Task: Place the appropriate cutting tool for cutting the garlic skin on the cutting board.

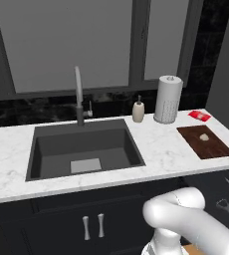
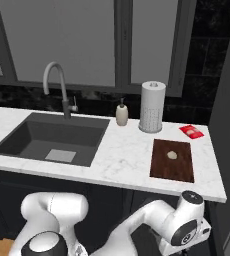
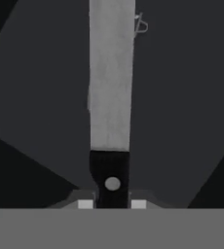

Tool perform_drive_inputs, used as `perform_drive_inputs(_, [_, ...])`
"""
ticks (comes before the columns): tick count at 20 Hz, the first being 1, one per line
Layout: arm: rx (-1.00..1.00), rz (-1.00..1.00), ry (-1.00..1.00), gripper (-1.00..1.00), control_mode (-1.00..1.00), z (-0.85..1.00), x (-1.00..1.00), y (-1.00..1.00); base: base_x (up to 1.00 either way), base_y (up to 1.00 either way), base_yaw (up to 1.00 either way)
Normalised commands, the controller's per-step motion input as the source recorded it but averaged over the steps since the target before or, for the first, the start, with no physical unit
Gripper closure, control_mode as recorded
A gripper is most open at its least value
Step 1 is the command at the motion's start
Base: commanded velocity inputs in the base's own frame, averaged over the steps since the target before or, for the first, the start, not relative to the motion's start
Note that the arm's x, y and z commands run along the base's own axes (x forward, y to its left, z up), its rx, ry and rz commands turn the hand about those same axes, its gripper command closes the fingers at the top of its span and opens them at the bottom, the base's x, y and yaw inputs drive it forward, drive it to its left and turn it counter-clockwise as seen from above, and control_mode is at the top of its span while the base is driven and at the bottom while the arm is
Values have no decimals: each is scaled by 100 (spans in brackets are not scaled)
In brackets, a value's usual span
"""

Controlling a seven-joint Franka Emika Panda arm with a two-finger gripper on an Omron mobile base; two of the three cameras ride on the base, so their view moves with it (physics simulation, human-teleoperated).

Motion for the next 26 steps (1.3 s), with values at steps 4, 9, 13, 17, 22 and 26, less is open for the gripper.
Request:
perform_drive_inputs(4, [0, 16, -9, 100, -100, 100, -47, 0, 0, 0, 0])
perform_drive_inputs(9, [0, 13, -2, 100, -100, 100, -18, 0, 0, 0, 0])
perform_drive_inputs(13, [0, 7, 0, 100, -100, 92, 49, -3, 0, 0, 0])
perform_drive_inputs(17, [2, 4, 0, 100, -100, 59, 82, -25, 0, 0, 0])
perform_drive_inputs(22, [5, 6, 0, 100, -100, 23, 93, -16, 0, 0, 0])
perform_drive_inputs(26, [9, 7, 0, 100, -100, 1, 92, -5, 0, 0, 0])
